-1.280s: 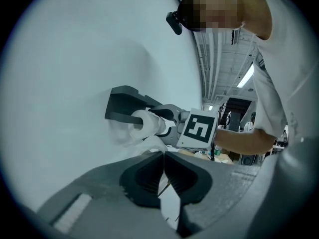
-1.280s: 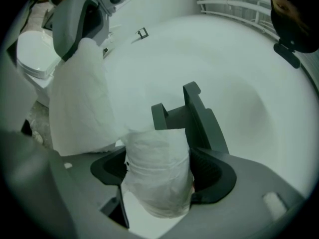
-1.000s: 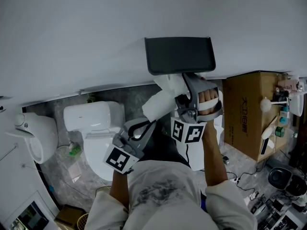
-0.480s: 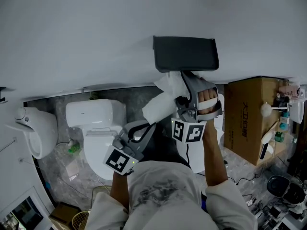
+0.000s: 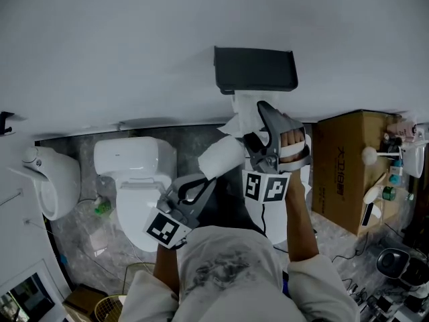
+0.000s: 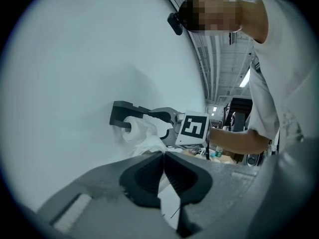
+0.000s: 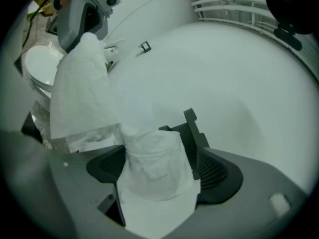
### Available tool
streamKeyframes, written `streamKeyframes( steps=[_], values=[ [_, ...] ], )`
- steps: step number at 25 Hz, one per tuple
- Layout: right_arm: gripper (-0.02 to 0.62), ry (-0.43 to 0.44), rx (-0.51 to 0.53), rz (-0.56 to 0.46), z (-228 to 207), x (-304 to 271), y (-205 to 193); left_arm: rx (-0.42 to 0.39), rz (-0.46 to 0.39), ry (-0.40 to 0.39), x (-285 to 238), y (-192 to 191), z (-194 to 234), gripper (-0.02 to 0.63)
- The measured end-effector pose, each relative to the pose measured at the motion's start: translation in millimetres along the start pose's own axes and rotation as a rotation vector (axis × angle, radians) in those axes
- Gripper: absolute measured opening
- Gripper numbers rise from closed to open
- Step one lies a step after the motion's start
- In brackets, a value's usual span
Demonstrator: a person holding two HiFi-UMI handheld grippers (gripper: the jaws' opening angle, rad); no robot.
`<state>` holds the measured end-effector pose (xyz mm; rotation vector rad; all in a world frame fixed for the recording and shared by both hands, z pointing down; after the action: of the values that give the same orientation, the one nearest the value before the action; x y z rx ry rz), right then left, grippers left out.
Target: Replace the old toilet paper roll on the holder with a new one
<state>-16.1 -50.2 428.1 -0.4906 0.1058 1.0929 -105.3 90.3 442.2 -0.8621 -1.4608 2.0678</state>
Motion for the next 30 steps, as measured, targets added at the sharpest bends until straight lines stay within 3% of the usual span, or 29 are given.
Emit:
streamKeyframes(
  steps=[5, 9, 12, 15, 21, 26, 30],
  values=[
    [0.451, 0.007, -0.064, 0.003, 1, 29, -4, 0.007, -0.025, 0.015, 19, 3, -19, 0.014],
    [0.444, 0.008, -0.199, -0.036, -3, 54, 0, 0.007, -0.052, 0.053, 32, 10, -27, 0.014],
    [0.361, -0.014, -0.325, -0.081, -9, 77, 2, -0.011, -0.066, 0.087, 37, 17, -32, 0.014],
    [0.236, -0.045, -0.459, -0.136, -17, 96, 5, -0.025, -0.078, 0.121, 40, 25, -34, 0.014],
    [0.096, -0.084, -0.651, -0.218, -43, 127, 8, -0.056, -0.111, 0.176, 40, 45, -38, 0.014],
    [0.007, -0.087, -0.769, -0.275, -54, 148, 7, -0.090, -0.144, 0.227, 34, 65, -41, 0.014],
    [0.003, -0.077, -0.840, -0.309, -55, 157, 9, -0.128, -0.166, 0.249, 30, 76, -42, 0.014]
  ],
)
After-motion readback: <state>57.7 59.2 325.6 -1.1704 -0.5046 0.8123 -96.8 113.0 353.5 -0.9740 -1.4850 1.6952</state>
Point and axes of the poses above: the fingertips, and each gripper's own axes: x backward along the fingers, z to its left, y out of its top, the point moved 4 cm from there along x, backward along the fingers, and after that the axes turned 1 degree about z, right-handed, at the moved point
